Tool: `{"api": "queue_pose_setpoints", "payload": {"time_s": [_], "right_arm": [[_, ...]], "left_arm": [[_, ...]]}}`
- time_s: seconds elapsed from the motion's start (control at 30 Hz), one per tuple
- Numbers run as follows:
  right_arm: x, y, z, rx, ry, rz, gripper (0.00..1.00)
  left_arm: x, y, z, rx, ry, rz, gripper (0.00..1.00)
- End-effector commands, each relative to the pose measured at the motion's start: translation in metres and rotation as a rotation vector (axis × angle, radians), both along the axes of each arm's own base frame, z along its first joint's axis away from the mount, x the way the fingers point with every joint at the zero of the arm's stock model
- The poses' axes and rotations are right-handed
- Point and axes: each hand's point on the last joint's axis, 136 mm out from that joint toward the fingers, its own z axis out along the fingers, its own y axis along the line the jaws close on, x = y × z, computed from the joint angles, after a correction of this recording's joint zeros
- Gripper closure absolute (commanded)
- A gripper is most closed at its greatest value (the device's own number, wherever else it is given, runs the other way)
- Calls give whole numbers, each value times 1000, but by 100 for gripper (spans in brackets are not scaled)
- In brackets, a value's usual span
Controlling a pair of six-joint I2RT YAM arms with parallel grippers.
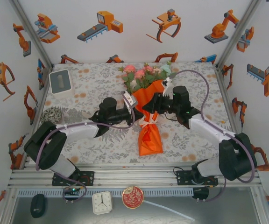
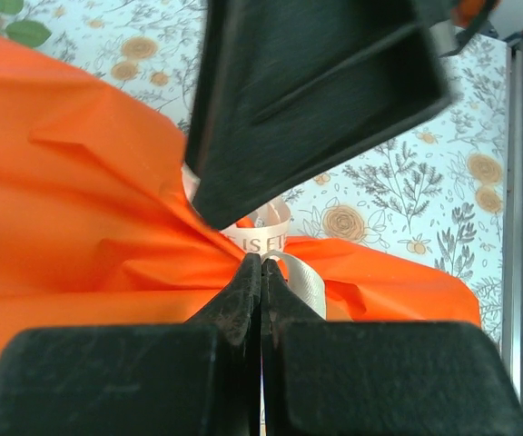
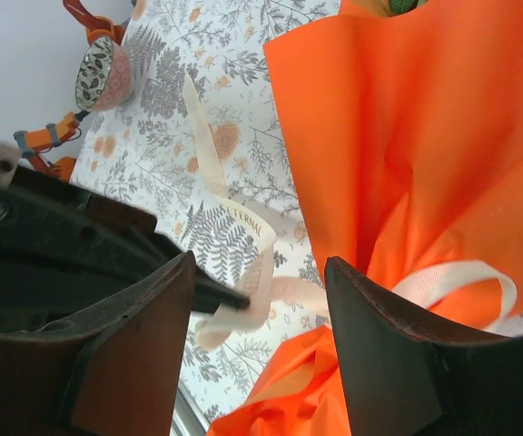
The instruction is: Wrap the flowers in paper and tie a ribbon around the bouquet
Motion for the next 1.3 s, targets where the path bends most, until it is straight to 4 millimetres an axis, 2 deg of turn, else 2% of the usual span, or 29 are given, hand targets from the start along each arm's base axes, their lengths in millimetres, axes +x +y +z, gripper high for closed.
{"api": "queue_pose_setpoints", "payload": {"time_s": [0.0, 0.2, 0.4, 0.5, 0.67, 0.77, 0.8, 0.83, 0.93, 1.0, 1.07, 1.17, 1.27], "right_arm": [[-14, -15, 8, -18, -24, -46, 47], [-40, -20, 10, 49, -5, -65, 45], [-33, -10, 8, 115, -9, -81, 44], [-28, -7, 5, 103, -15, -76, 55], [-20, -8, 9, 77, -49, -88, 80], [-22, -9, 7, 45, -61, -78, 99], [-25, -10, 4, 28, -59, -72, 100], [-28, -11, 1, 16, -58, -64, 100], [-45, -16, -12, -26, -61, -26, 100], [-55, -21, -20, -48, -63, -14, 100], [-64, -24, -23, -54, -63, -6, 100], [-71, -32, -28, -73, -57, -23, 100], [-77, -36, -29, -86, -67, -17, 100]], "left_arm": [[17, -10, 21, -64, 58, 72, 100], [23, -32, 19, -73, 118, 96, 100], [22, -37, 21, -60, 135, 98, 100], [22, -34, 21, -51, 141, 108, 100], [19, -33, 21, -42, 139, 102, 100], [19, -32, 22, -40, 129, 99, 100], [18, -31, 23, -34, 115, 99, 100], [20, -30, 23, -17, 99, 105, 95], [38, -22, 22, 96, 79, 173, 72], [60, -22, 22, 189, 70, 244, 66], [71, -32, 15, 264, 87, 235, 65], [58, -64, -2, 366, 106, 42, 65], [62, -84, -9, 373, 89, -30, 64]]}}
